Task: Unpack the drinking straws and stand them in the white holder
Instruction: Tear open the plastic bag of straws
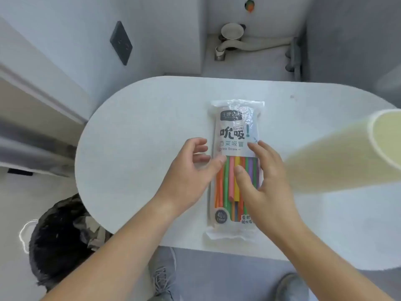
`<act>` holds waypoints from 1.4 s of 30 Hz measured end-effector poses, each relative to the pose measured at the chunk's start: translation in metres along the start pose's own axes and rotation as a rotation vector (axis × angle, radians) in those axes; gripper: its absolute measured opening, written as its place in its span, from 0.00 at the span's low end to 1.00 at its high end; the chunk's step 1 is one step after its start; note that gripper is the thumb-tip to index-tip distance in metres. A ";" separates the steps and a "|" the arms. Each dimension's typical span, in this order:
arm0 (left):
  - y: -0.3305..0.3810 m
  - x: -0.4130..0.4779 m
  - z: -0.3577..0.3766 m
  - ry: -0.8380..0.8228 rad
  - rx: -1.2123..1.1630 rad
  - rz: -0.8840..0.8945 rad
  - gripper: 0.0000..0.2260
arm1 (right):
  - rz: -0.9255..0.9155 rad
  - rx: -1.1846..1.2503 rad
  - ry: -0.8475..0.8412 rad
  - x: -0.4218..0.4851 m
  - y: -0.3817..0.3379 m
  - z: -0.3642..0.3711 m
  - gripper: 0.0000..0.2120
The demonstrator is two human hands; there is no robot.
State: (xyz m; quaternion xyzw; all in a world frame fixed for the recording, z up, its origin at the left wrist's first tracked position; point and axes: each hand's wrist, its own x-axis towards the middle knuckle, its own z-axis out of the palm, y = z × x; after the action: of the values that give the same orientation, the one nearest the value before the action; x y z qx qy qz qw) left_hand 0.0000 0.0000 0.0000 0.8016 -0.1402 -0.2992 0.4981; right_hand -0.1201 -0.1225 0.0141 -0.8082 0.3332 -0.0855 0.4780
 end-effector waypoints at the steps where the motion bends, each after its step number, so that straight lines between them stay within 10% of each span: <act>1: -0.003 0.004 0.002 0.005 -0.015 0.033 0.26 | -0.019 0.022 0.022 0.003 0.004 0.003 0.27; 10: -0.018 0.034 0.011 0.034 -0.081 0.077 0.35 | -0.112 0.181 0.009 0.020 0.024 0.016 0.26; 29: 0.009 -0.031 -0.025 -0.076 -0.418 0.270 0.21 | -0.456 0.178 0.273 -0.027 -0.017 -0.016 0.37; 37: 0.050 -0.114 -0.032 -0.198 -0.313 0.477 0.19 | -0.525 0.366 0.279 -0.088 -0.068 -0.088 0.16; 42: 0.063 -0.145 -0.013 0.069 -0.081 0.536 0.17 | -0.558 0.486 0.320 -0.119 -0.062 -0.106 0.05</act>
State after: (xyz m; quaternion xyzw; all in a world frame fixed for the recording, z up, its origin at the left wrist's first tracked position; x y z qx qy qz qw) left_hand -0.1004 0.0562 0.1089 0.7251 -0.3179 -0.1345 0.5958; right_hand -0.2306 -0.1050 0.1433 -0.7077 0.1411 -0.4130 0.5556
